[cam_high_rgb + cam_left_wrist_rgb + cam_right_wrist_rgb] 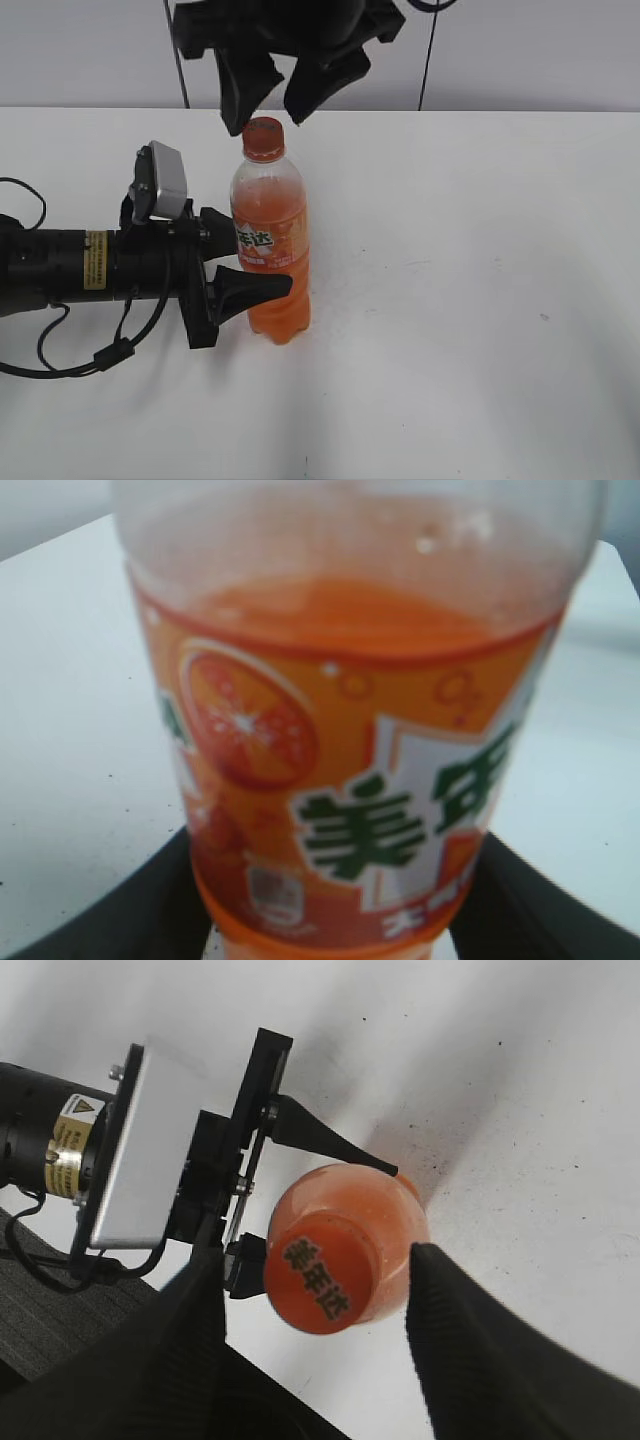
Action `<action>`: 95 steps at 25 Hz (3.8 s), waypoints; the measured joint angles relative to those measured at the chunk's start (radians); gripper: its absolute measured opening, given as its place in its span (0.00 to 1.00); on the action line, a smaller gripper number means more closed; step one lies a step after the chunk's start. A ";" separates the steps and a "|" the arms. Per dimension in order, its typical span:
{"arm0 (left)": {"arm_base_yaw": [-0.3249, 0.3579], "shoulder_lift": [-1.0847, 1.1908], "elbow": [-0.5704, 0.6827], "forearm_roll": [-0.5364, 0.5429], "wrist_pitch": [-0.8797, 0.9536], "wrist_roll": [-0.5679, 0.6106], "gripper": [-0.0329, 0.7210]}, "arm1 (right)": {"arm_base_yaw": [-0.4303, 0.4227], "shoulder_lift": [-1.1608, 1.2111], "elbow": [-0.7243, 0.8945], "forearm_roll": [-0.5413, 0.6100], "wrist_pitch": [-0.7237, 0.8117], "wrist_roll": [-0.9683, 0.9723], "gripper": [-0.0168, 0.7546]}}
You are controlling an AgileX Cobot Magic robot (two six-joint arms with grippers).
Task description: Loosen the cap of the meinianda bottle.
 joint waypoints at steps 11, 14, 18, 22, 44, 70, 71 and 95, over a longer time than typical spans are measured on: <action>0.000 0.000 0.000 0.000 0.000 0.000 0.59 | 0.000 0.024 0.000 -0.006 0.000 -0.007 0.42; 0.000 0.000 0.000 0.000 0.000 0.000 0.59 | 0.000 0.027 0.000 -0.005 0.000 -0.014 0.41; 0.000 0.000 0.000 0.000 0.000 0.000 0.59 | 0.000 0.028 0.000 -0.005 -0.001 -0.073 0.37; 0.000 0.000 0.000 0.000 0.000 0.000 0.59 | 0.000 0.028 0.000 -0.003 -0.001 -0.363 0.37; 0.000 0.000 0.000 0.002 0.000 0.000 0.59 | 0.000 -0.011 0.000 0.041 0.000 -1.021 0.74; 0.000 0.000 0.000 0.005 -0.001 0.000 0.59 | 0.001 0.011 0.000 -0.038 -0.001 -0.035 0.42; 0.000 0.000 0.000 0.005 -0.001 0.000 0.59 | 0.001 0.011 0.000 -0.036 -0.001 -0.035 0.41; 0.000 0.000 0.000 0.002 0.000 -0.003 0.59 | 0.001 -0.005 0.000 0.012 0.000 -1.010 0.30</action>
